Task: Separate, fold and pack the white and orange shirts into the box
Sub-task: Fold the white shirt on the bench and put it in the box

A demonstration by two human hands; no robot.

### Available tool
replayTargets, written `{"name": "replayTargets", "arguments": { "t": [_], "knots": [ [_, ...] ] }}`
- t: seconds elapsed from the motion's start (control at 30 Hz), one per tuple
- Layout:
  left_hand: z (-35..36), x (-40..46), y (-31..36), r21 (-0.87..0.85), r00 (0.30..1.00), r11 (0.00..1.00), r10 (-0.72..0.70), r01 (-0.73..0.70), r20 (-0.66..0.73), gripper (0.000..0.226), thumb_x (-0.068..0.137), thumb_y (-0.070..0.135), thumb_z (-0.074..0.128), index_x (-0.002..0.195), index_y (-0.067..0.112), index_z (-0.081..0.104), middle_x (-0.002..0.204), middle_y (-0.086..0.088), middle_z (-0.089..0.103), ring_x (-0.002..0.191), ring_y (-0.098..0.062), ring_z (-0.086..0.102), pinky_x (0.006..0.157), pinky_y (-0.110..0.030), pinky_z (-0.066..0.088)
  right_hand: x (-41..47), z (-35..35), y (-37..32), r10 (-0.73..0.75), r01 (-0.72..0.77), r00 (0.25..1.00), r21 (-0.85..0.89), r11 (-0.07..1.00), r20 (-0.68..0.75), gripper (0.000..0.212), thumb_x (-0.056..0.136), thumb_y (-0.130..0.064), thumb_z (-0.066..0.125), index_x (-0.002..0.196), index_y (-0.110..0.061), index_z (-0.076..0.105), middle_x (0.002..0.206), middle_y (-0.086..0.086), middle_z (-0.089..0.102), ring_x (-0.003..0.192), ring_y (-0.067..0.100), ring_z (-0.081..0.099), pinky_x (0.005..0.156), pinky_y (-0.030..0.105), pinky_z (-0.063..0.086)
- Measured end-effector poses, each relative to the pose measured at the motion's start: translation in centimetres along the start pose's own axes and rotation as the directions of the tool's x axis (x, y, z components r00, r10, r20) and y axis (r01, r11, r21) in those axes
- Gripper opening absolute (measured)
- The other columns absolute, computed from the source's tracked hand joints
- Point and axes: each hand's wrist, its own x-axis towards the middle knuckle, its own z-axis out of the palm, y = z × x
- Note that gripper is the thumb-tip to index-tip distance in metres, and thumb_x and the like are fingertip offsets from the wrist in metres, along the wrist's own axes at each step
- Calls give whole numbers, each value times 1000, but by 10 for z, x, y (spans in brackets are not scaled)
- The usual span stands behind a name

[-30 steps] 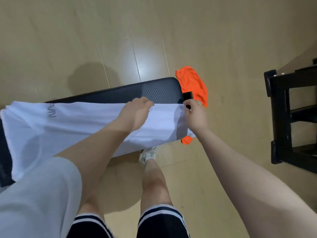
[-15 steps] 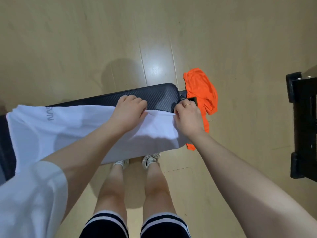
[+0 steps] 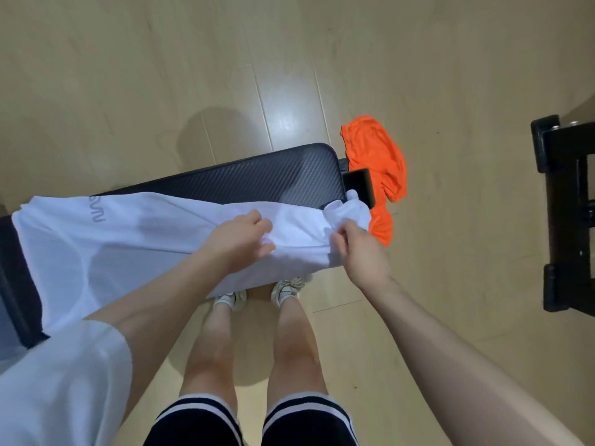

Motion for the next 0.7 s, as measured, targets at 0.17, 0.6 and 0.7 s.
{"name": "replayTargets", "arguments": {
  "t": [0.17,0.6,0.7],
  "knots": [
    [-3,14,7,-150,981,978,-164,148,-99,37,97,29,34,133,20,32,124,-9,53,107,-33,53,76,-38,40,30,-10,-11,49,-57,993,-69,996,-111,37,91,-27,50,126,-17,42,112,14,56,100,35,56,71,38,42],
    [-64,12,-17,-200,968,978,-109,63,-224,13,92,19,49,84,13,57,83,-3,61,90,-31,55,70,-33,35,65,-86,-18,265,-90,964,901,424,-28,21,74,-22,57,62,-22,39,65,-2,38,64,14,38,57,28,29],
    [-82,12,-25,-350,974,933,-152,84,-170,12,94,18,45,83,14,50,79,-5,60,76,-29,53,62,-33,36,79,-104,-21,275,-40,961,959,280,-40,21,81,-19,57,64,-21,44,63,-5,46,59,10,43,54,24,34]
  ]
}}
